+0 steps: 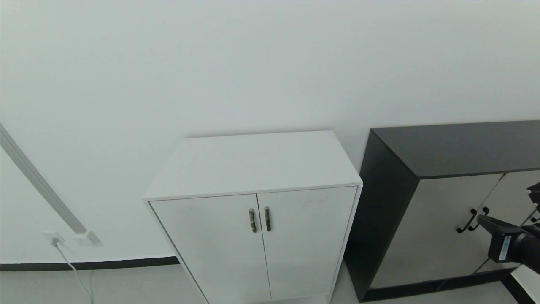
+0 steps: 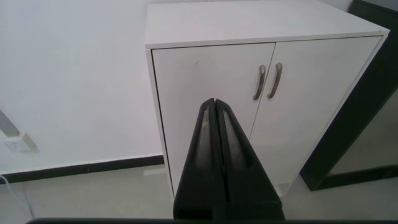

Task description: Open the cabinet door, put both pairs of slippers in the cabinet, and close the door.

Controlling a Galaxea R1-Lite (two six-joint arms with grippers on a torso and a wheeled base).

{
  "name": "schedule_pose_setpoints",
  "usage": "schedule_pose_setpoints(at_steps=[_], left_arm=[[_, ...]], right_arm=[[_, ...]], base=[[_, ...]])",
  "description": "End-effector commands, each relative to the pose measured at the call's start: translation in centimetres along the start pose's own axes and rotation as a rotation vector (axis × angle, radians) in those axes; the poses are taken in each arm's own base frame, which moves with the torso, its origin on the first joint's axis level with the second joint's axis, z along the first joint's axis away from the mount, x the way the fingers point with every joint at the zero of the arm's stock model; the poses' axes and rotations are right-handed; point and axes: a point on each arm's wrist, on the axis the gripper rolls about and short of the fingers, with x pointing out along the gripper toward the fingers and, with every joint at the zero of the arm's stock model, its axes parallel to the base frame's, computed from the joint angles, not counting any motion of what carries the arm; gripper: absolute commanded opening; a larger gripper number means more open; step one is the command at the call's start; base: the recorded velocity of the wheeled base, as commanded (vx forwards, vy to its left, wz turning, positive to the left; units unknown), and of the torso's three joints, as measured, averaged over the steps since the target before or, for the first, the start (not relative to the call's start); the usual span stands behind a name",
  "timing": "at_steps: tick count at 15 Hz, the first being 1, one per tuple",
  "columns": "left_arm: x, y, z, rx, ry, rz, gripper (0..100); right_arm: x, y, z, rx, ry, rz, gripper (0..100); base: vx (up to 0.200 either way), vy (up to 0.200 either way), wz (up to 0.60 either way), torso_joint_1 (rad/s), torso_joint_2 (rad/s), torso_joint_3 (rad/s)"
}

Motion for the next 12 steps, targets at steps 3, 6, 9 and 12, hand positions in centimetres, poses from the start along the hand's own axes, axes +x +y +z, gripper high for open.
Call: schedule_pose_setpoints(at_steps=[3, 6, 9, 12], left_arm=[[0.0, 0.0, 0.0, -0.001, 0.002, -0.003, 0], [0.0, 0.0, 0.0, -0.001, 0.002, 0.001, 0], [0.0, 0.0, 0.0, -0.001, 0.002, -0.001, 0], [0.0, 0.0, 0.0, -0.001, 0.002, -0.003, 0]], right_arm=[[-4.9, -1.4, 0.3, -0.015, -0.03, -0.079, 0], [-7.4, -1.4, -0.9, -0.035, 0.008, -0.062, 0], [-9.9, -1.3, -3.2, -0.027, 0.002, -0.015, 0], [-11.6, -1.2, -5.0, -0.027, 0.016, 0.041, 0]], base=[[0.0, 0.0, 0.0, 0.0, 0.0, 0.0], [0.0, 0.0, 0.0, 0.0, 0.0, 0.0], [0.0, 0.0, 0.0, 0.0, 0.0, 0.0], [0.0, 0.0, 0.0, 0.0, 0.0, 0.0]])
